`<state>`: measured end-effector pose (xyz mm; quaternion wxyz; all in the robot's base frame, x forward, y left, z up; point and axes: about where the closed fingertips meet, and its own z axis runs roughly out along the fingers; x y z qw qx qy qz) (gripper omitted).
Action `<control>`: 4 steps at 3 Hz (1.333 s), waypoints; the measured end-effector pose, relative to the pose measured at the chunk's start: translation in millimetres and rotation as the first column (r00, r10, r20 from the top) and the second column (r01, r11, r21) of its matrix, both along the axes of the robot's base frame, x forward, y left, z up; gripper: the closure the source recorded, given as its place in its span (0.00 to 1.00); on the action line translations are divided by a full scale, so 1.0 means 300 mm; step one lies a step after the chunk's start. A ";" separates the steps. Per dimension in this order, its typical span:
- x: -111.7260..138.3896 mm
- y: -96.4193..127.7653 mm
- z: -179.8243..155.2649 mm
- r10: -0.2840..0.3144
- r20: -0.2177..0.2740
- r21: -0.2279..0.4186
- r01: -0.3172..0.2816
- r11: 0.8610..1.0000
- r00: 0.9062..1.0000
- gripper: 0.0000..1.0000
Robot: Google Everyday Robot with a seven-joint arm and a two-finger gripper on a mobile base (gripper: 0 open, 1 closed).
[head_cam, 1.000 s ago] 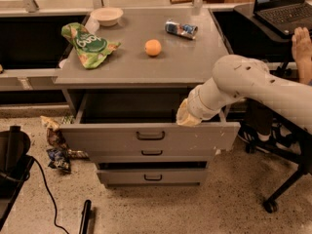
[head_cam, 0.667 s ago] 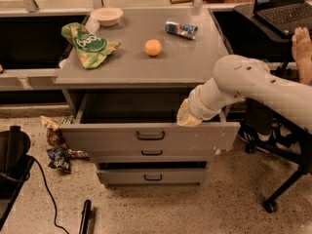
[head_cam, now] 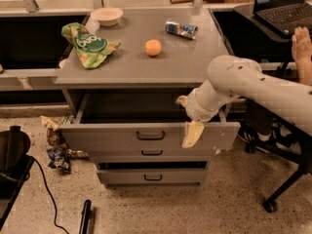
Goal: Open top drawer
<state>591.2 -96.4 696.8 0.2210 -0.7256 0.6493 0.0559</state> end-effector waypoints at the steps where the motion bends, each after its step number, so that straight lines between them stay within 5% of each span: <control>1: -0.023 0.002 -0.075 -0.014 -0.102 -0.026 0.012 1.000 0.995 0.00; 2: -0.047 0.001 -0.108 -0.027 -0.203 -0.044 0.018 0.999 0.979 0.00; 4: -0.131 0.040 -0.101 0.010 -0.306 -0.068 -0.032 0.997 0.952 0.42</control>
Offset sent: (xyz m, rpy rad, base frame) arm -0.0239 -0.0026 -0.0382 -0.0656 0.3332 -0.0362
